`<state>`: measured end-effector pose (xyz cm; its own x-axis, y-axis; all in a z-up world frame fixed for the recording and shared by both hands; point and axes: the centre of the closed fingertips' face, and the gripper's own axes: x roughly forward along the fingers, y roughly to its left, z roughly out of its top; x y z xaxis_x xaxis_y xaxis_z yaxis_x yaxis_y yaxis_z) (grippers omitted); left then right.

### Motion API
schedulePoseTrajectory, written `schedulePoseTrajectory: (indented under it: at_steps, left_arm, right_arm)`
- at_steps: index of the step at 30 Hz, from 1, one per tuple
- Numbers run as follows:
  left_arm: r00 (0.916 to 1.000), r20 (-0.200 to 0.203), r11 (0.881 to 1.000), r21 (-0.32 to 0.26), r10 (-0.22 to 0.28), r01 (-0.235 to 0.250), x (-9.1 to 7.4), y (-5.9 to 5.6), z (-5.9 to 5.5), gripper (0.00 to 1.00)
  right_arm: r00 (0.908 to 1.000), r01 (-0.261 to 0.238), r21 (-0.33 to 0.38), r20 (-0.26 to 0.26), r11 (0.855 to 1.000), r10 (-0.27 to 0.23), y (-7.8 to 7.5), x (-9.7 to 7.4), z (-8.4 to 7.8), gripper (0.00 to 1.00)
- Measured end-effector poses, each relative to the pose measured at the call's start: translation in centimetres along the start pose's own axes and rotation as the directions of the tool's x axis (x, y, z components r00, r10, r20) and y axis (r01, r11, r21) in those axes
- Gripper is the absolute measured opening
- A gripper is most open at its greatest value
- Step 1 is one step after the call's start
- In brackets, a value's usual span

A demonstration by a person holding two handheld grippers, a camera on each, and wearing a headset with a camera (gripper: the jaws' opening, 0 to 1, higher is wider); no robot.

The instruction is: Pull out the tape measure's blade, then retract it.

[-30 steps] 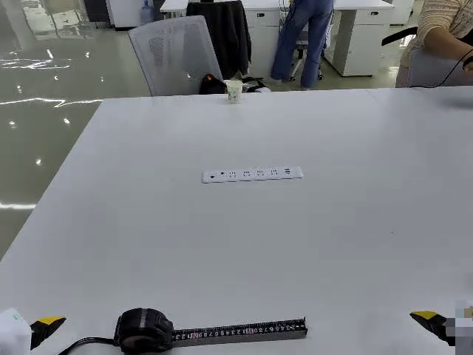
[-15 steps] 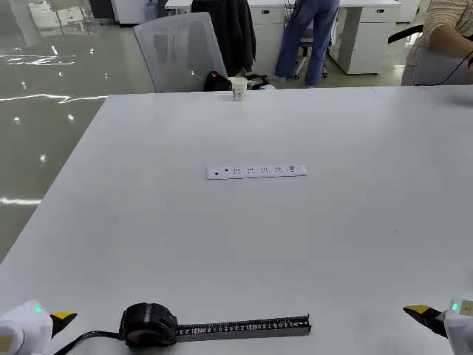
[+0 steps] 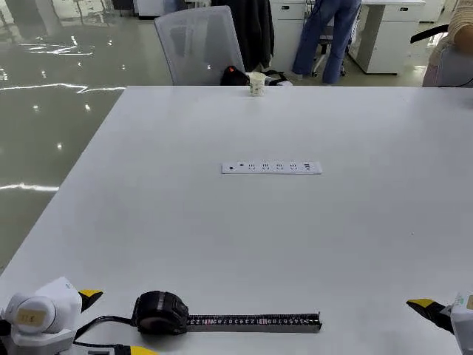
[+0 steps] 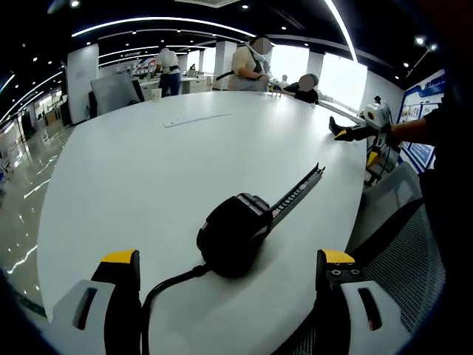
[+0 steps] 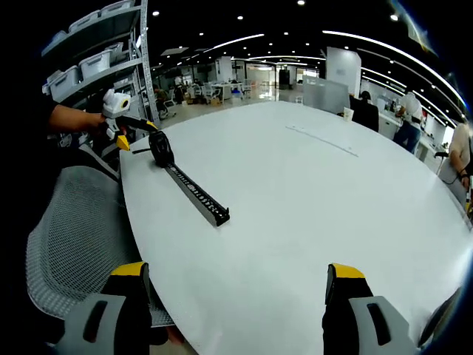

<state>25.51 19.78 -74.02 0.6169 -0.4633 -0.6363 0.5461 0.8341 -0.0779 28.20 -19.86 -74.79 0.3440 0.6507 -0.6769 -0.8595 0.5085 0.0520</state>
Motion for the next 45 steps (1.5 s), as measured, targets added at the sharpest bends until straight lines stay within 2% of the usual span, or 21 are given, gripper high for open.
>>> schedulePoseTrajectory:
  at_steps: [2, 6, 9, 15, 17, 22, 25, 27, 30, 32, 36, 39, 45]
  left_arm:
    - [0.9999, 0.010, 1.000, -0.005, 0.009, -0.009, 0.2, -0.1, 0.5, 0.95]
    - [0.9997, 0.022, 0.999, -0.037, 0.006, -0.005, 0.7, -0.9, 1.3, 0.99]
    - [0.9993, 0.036, 0.999, -0.043, 0.005, -0.003, 1.1, -1.6, 2.1, 0.99]
    - [0.9993, 0.028, 0.998, -0.052, 0.026, -0.024, 2.1, -2.1, 2.2, 0.99]
    - [0.9991, 0.021, 0.996, -0.079, 0.036, -0.034, 2.5, -2.2, 2.2, 0.99]
    - [0.9984, 0.009, 0.997, -0.063, 0.056, -0.055, 3.4, -2.8, 2.0, 0.99]
    - [0.9967, 0.007, 0.994, -0.070, 0.081, -0.080, 3.7, -2.6, 1.8, 0.99]
    - [0.9956, -0.008, 0.991, -0.092, 0.093, -0.093, 3.9, -2.4, 1.5, 0.99]
    - [0.9946, 0.016, 0.986, -0.130, 0.102, -0.099, 3.9, -2.3, 1.8, 0.99]
    - [0.9921, 0.038, 0.985, -0.134, 0.119, -0.113, 3.9, -2.1, 2.3, 0.99]
    - [0.9920, 0.052, 0.983, -0.150, 0.115, -0.106, 4.2, -2.4, 2.5, 0.99]
    - [0.9904, 0.051, 0.980, -0.159, 0.128, -0.119, 4.7, -2.4, 2.5, 0.99]
    - [0.9758, 0.060, 0.961, -0.193, 0.210, -0.195, 5.1, -1.7, 2.4, 0.99]
  right_arm:
    - [0.9999, -0.006, -0.013, -0.013, 1.000, 0.006, -0.1, 0.1, 0.0, 0.99]
    - [0.9996, -0.016, -0.031, -0.025, 0.999, 0.016, -0.2, 0.4, 0.4, 0.99]
    - [0.9990, -0.031, -0.070, -0.035, 0.997, 0.028, -0.2, 0.7, 1.0, 0.99]
    - [0.9969, -0.057, -0.117, -0.060, 0.992, 0.050, -0.3, 1.4, 1.8, 0.99]
    - [0.9964, -0.063, -0.122, -0.064, 0.990, 0.055, -0.3, 1.7, 2.3, 0.99]
    - [0.9926, -0.092, -0.165, -0.093, 0.982, 0.077, -0.1, 2.4, 3.0, 0.99]
    - [0.9896, -0.109, -0.196, -0.114, 0.974, 0.088, 0.0, 2.8, 3.3, 0.99]
    - [0.9876, -0.116, -0.204, -0.129, 0.972, 0.090, 0.0, 3.0, 3.5, 0.99]
    - [0.9828, -0.133, -0.220, -0.155, 0.966, 0.099, -0.1, 3.4, 3.5, 0.99]
    - [0.9784, -0.144, -0.235, -0.179, 0.961, 0.103, -0.1, 3.6, 3.3, 0.99]
    - [0.9728, -0.166, -0.244, -0.199, 0.955, 0.118, 0.1, 4.2, 3.6, 0.99]
    - [0.9682, -0.184, -0.263, -0.215, 0.947, 0.128, 0.3, 4.8, 3.8, 0.99]
    - [0.9594, -0.211, -0.281, -0.243, 0.936, 0.143, 0.1, 6.1, 3.9, 0.97]
